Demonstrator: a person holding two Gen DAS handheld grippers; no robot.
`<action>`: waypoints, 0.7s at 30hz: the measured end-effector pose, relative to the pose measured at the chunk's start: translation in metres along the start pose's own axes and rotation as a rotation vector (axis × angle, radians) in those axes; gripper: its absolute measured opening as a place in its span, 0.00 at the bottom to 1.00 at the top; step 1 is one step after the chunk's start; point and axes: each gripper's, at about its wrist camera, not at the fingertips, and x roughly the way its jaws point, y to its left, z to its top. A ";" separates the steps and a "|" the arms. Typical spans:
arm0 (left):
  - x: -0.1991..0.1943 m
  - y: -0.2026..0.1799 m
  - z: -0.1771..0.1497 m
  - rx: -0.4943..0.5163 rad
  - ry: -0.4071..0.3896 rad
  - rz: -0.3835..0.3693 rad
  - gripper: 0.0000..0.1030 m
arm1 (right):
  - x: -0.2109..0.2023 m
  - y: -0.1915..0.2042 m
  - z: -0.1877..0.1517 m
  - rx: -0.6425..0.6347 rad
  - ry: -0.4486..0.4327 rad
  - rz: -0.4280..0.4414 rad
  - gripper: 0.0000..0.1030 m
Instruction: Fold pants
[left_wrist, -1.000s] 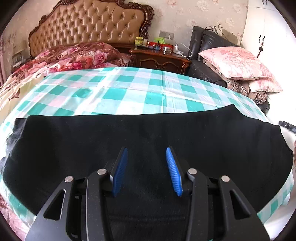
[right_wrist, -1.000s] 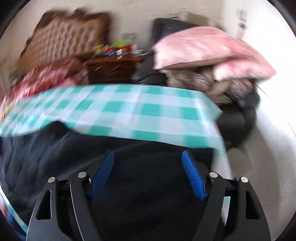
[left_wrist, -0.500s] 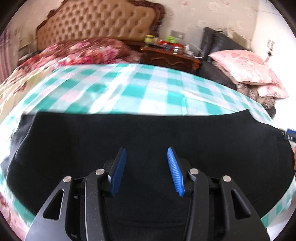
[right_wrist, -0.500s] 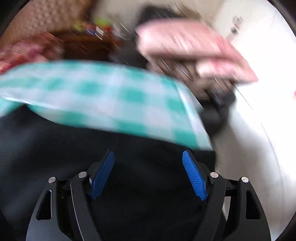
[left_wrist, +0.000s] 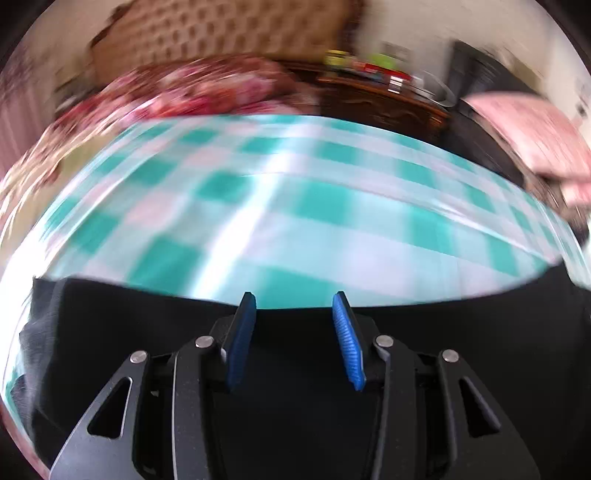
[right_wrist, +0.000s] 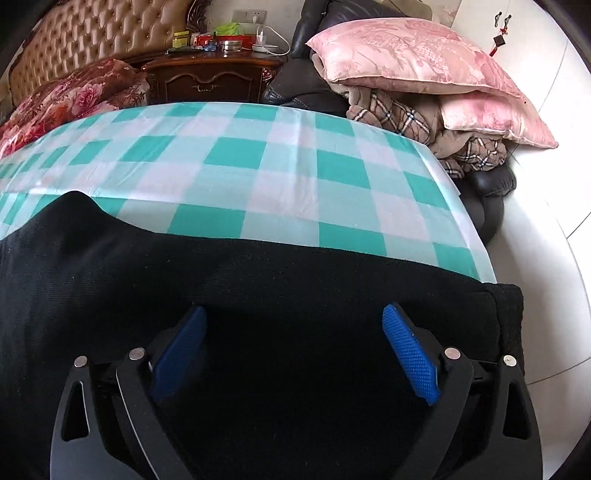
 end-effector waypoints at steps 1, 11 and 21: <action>-0.001 0.022 0.000 -0.029 -0.007 0.028 0.43 | -0.001 0.003 0.000 -0.010 -0.005 -0.013 0.89; -0.107 0.168 -0.047 -0.192 -0.242 0.065 0.45 | -0.003 0.006 0.000 -0.026 -0.024 -0.047 0.89; -0.095 0.163 -0.096 -0.166 -0.187 0.232 0.74 | -0.046 -0.007 -0.009 0.054 -0.161 -0.160 0.89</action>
